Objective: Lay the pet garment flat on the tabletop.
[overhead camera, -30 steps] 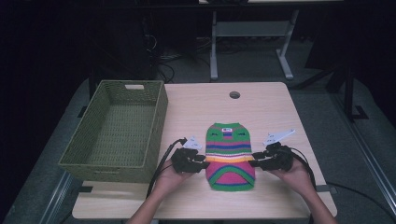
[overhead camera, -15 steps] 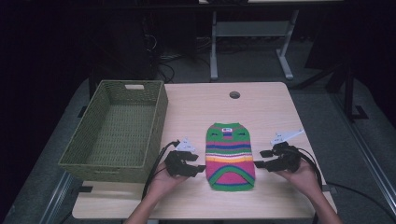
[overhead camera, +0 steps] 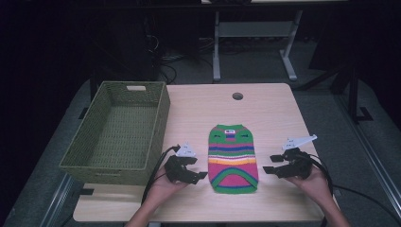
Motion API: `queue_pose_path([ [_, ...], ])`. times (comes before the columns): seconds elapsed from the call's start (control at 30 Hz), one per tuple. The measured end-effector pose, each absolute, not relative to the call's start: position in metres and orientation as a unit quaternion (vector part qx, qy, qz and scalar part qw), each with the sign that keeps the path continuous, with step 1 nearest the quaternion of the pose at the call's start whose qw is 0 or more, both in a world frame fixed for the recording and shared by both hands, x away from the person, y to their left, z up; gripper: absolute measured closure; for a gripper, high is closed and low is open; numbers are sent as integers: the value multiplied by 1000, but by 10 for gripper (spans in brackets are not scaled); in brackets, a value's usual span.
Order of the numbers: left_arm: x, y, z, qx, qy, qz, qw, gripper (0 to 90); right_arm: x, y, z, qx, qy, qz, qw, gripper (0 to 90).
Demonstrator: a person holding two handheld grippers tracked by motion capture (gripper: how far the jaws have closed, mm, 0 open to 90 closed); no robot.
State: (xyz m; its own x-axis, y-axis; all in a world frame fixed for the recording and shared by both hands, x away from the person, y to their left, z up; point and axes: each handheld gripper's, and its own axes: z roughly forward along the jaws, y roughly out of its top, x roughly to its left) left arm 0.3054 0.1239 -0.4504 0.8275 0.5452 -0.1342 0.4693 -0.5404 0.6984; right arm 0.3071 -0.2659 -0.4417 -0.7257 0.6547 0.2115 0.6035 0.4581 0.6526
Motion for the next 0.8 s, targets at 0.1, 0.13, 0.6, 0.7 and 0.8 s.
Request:
queue_pose_path([
  [0.1,304,127,-451,875,292,49,383,287,304,-271,-442,371,850,373,36,376],
  [0.13,304,127,-450,876,292,50,381,285,304,-273,-443,370,850,373,36,372],
  [0.6,297,131,-452,873,296,50,386,263,291,-290,-448,380,842,380,38,340],
  [0.7,295,133,-453,875,291,52,382,262,286,-293,-449,383,840,381,41,340],
  [0.8,293,135,-454,874,294,50,384,264,282,-295,-450,387,837,384,42,335],
])
